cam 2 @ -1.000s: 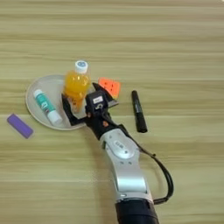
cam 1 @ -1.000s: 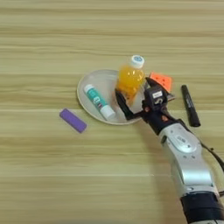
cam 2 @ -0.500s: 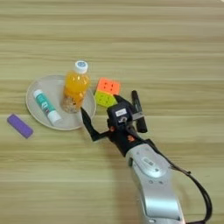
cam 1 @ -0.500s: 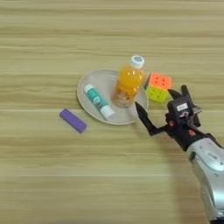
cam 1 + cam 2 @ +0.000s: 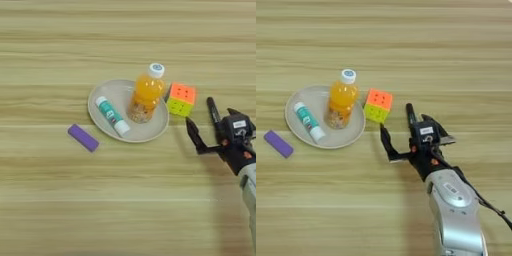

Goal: Move the objects on the table

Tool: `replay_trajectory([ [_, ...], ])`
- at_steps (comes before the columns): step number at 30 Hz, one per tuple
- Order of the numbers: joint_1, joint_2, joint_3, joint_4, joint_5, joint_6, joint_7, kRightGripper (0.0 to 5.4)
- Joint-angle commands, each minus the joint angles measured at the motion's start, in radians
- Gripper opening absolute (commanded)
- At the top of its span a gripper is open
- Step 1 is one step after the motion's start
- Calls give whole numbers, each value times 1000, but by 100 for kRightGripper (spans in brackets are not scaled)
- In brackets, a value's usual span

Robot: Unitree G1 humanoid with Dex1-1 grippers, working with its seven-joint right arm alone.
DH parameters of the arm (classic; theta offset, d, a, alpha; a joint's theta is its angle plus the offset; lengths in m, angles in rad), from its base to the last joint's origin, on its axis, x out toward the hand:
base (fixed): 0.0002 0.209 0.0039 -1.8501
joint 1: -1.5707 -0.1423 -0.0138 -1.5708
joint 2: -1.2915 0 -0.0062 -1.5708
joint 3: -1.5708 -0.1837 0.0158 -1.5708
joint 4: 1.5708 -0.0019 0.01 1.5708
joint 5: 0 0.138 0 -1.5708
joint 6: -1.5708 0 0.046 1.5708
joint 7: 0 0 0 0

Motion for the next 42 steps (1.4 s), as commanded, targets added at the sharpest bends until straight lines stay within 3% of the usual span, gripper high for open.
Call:
replay_trajectory([
  [1, -90, -50, -36, 97, 8, -37, -28, 538],
  [6, -141, -50, -69, 228, 72, -14, 2, 538],
  [24, -220, -59, -88, 435, 157, 43, 56, 538],
  [32, -237, -62, -79, 475, 172, 52, 78, 390],
  [42, -235, -56, -58, 464, 166, 37, 76, 254],
])
